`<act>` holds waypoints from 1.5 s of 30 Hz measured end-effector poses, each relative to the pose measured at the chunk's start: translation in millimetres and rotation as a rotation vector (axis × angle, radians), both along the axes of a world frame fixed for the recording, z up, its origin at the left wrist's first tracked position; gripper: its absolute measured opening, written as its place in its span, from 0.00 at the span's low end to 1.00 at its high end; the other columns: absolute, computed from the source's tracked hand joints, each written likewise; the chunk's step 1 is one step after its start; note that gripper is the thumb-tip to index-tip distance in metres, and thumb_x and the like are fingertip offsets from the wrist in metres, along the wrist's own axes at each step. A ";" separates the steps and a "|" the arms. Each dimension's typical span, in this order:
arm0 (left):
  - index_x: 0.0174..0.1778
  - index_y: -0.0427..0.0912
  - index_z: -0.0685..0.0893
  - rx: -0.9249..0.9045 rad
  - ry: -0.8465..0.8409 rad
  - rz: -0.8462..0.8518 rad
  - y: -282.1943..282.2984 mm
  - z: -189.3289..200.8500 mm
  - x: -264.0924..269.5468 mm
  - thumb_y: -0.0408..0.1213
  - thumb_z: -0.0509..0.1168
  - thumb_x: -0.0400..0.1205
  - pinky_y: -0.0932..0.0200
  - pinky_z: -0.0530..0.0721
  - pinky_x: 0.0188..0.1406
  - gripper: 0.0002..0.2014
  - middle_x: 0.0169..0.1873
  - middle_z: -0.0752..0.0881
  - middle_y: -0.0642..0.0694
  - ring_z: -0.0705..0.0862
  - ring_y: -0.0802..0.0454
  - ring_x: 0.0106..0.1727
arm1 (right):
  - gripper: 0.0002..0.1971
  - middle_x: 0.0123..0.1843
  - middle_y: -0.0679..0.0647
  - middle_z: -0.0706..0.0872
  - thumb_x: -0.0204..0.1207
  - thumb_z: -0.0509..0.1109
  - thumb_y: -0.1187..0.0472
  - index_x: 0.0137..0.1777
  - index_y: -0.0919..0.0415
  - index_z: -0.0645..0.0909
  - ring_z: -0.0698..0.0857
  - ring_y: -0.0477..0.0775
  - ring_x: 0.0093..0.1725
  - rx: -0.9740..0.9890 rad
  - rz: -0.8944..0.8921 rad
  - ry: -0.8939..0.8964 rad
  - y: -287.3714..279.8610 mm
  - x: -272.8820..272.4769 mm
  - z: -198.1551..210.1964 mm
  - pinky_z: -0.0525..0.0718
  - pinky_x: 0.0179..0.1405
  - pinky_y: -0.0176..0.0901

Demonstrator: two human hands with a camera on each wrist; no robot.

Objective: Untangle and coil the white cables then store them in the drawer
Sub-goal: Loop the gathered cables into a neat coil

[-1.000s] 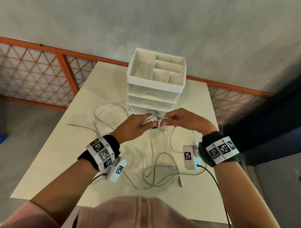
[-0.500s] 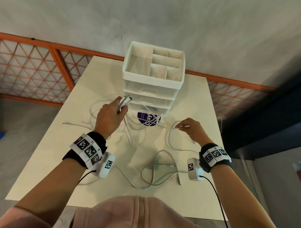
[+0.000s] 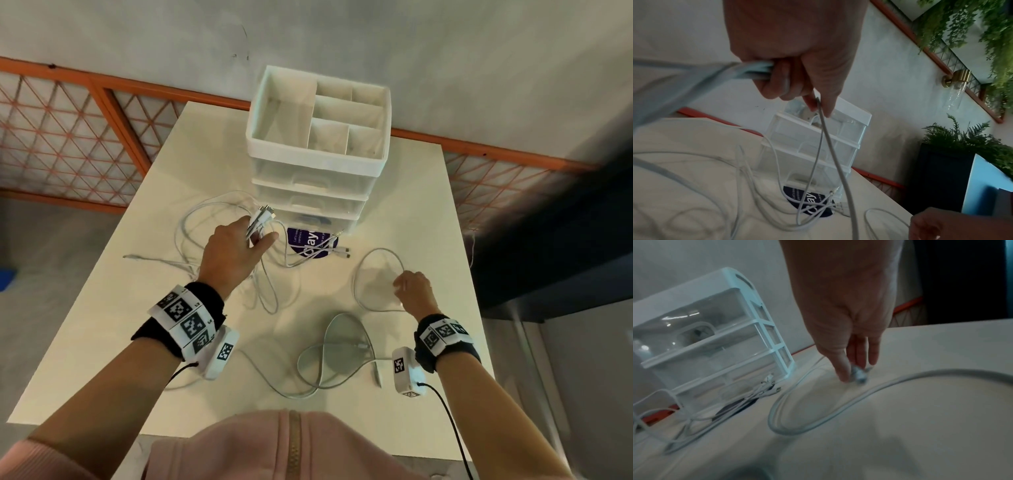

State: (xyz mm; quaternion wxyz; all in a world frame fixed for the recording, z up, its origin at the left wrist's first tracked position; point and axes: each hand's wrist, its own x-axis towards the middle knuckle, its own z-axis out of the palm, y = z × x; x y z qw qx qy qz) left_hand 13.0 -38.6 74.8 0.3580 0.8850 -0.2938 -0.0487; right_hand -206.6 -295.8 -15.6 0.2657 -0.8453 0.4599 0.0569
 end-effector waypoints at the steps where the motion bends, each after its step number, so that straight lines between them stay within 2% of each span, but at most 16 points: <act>1: 0.35 0.39 0.77 -0.010 0.007 -0.012 -0.6 0.0 -1.0 0.52 0.69 0.77 0.53 0.78 0.35 0.19 0.26 0.80 0.50 0.82 0.42 0.33 | 0.11 0.57 0.67 0.83 0.74 0.63 0.75 0.45 0.61 0.84 0.81 0.67 0.60 -0.007 0.014 0.005 1.0 0.1 2.5 0.78 0.56 0.49; 5: 0.45 0.36 0.78 -0.104 0.050 -0.009 -4.9 9.9 -5.9 0.52 0.70 0.77 0.56 0.75 0.36 0.20 0.26 0.76 0.59 0.78 0.51 0.28 | 0.12 0.39 0.61 0.84 0.74 0.58 0.75 0.47 0.59 0.77 0.84 0.58 0.32 0.133 0.082 -0.050 4.0 3.6 22.4 0.84 0.35 0.45; 8: 0.45 0.37 0.75 -0.158 0.097 -0.017 -7.5 19.6 -8.6 0.49 0.71 0.77 0.58 0.73 0.31 0.18 0.25 0.74 0.56 0.76 0.54 0.26 | 0.05 0.36 0.61 0.85 0.75 0.67 0.73 0.46 0.65 0.76 0.84 0.50 0.24 0.234 0.086 -0.174 6.3 16.1 56.0 0.83 0.23 0.31; 10: 0.44 0.40 0.74 -0.181 0.128 -0.055 -8.0 24.6 -11.9 0.47 0.70 0.77 0.71 0.72 0.27 0.15 0.23 0.74 0.52 0.75 0.57 0.24 | 0.01 0.38 0.63 0.88 0.77 0.68 0.71 0.45 0.67 0.80 0.87 0.47 0.27 0.355 0.110 -0.249 8.6 25.8 86.8 0.87 0.30 0.32; 13: 0.39 0.44 0.74 -0.225 0.213 -0.149 -7.4 29.5 -18.0 0.42 0.69 0.79 0.74 0.71 0.25 0.11 0.22 0.70 0.50 0.72 0.58 0.22 | 0.07 0.44 0.64 0.90 0.75 0.68 0.75 0.50 0.67 0.84 0.90 0.49 0.40 0.450 0.249 -0.349 20.2 35.5 138.3 0.85 0.37 0.30; 15: 0.37 0.48 0.73 -0.269 0.330 -0.236 -6.7 33.4 -22.5 0.38 0.69 0.79 0.71 0.67 0.23 0.10 0.22 0.66 0.50 0.67 0.58 0.20 | 0.09 0.40 0.56 0.92 0.70 0.73 0.75 0.47 0.64 0.85 0.90 0.48 0.42 0.360 0.316 -0.416 34.0 40.0 168.6 0.84 0.40 0.30; 17: 0.39 0.47 0.73 -0.313 0.427 -0.314 -5.1 38.7 -27.5 0.34 0.68 0.80 0.68 0.66 0.24 0.10 0.23 0.62 0.51 0.63 0.60 0.20 | 0.08 0.34 0.44 0.88 0.67 0.79 0.69 0.39 0.55 0.86 0.85 0.40 0.35 0.231 0.350 -0.519 51.1 45.0 191.6 0.79 0.39 0.26; 20: 0.44 0.41 0.73 -0.389 0.503 -0.387 -1.7 48.2 -38.1 0.33 0.68 0.80 0.74 0.68 0.26 0.08 0.25 0.61 0.49 0.63 0.61 0.22 | 0.08 0.40 0.43 0.81 0.64 0.81 0.61 0.34 0.48 0.85 0.79 0.41 0.37 0.152 0.383 -0.643 77.1 52.9 209.5 0.74 0.37 0.24; 24: 0.48 0.39 0.75 -0.443 0.560 -0.455 3.3 58.6 -50.9 0.45 0.67 0.81 0.70 0.71 0.31 0.12 0.34 0.67 0.42 0.67 0.50 0.33 | 0.08 0.33 0.52 0.88 0.68 0.78 0.68 0.43 0.66 0.83 0.87 0.47 0.33 0.413 0.374 -0.714 106.9 61.9 212.6 0.83 0.38 0.33; 27: 0.47 0.37 0.73 -0.497 0.603 -0.476 5.4 65.6 -59.2 0.53 0.62 0.80 0.65 0.70 0.32 0.19 0.36 0.74 0.41 0.69 0.56 0.31 | 0.16 0.31 0.55 0.89 0.67 0.78 0.71 0.45 0.62 0.71 0.89 0.55 0.33 0.481 0.370 -0.682 121.8 64.2 205.7 0.86 0.43 0.46; 29: 0.45 0.40 0.75 -0.498 0.599 -0.487 6.3 68.8 -63.5 0.50 0.60 0.83 0.67 0.71 0.31 0.15 0.34 0.78 0.45 0.73 0.61 0.30 | 0.21 0.30 0.55 0.88 0.67 0.76 0.75 0.43 0.60 0.65 0.89 0.55 0.31 0.505 0.379 -0.690 127.9 64.7 202.5 0.86 0.40 0.46; 32: 0.43 0.49 0.75 -0.516 0.614 -0.461 5.5 69.8 -66.6 0.39 0.58 0.86 0.73 0.72 0.28 0.06 0.25 0.80 0.62 0.78 0.67 0.28 | 0.25 0.31 0.59 0.86 0.65 0.76 0.78 0.44 0.59 0.61 0.88 0.57 0.30 0.497 0.386 -0.680 132.6 66.1 202.3 0.86 0.37 0.46; 37: 0.38 0.50 0.70 -0.590 0.578 -0.385 4.4 75.5 -73.6 0.34 0.53 0.88 0.78 0.71 0.26 0.12 0.18 0.77 0.65 0.76 0.69 0.21 | 0.23 0.34 0.61 0.85 0.67 0.77 0.71 0.47 0.59 0.63 0.83 0.58 0.35 0.401 0.359 -0.676 141.6 68.4 194.2 0.82 0.39 0.52; 41: 0.38 0.49 0.71 -0.600 0.524 -0.354 8.3 74.8 -76.1 0.38 0.54 0.88 0.74 0.75 0.28 0.11 0.20 0.78 0.64 0.77 0.67 0.24 | 0.16 0.41 0.68 0.86 0.73 0.73 0.70 0.48 0.60 0.67 0.87 0.64 0.43 0.574 0.365 -0.659 141.9 64.7 182.6 0.84 0.53 0.59; 43: 0.39 0.44 0.72 -0.597 0.493 -0.315 9.1 73.3 -74.8 0.41 0.55 0.87 0.70 0.76 0.30 0.11 0.23 0.76 0.60 0.75 0.66 0.24 | 0.13 0.46 0.76 0.85 0.74 0.72 0.71 0.50 0.63 0.70 0.87 0.64 0.44 0.658 0.418 -0.631 142.7 60.2 178.7 0.85 0.54 0.55; 45: 0.41 0.41 0.74 -0.574 0.477 -0.304 9.4 72.7 -74.8 0.44 0.56 0.86 0.68 0.77 0.31 0.12 0.26 0.76 0.58 0.75 0.65 0.25 | 0.10 0.46 0.75 0.83 0.74 0.71 0.74 0.50 0.68 0.73 0.87 0.60 0.41 0.684 0.460 -0.647 144.5 57.1 176.2 0.87 0.48 0.42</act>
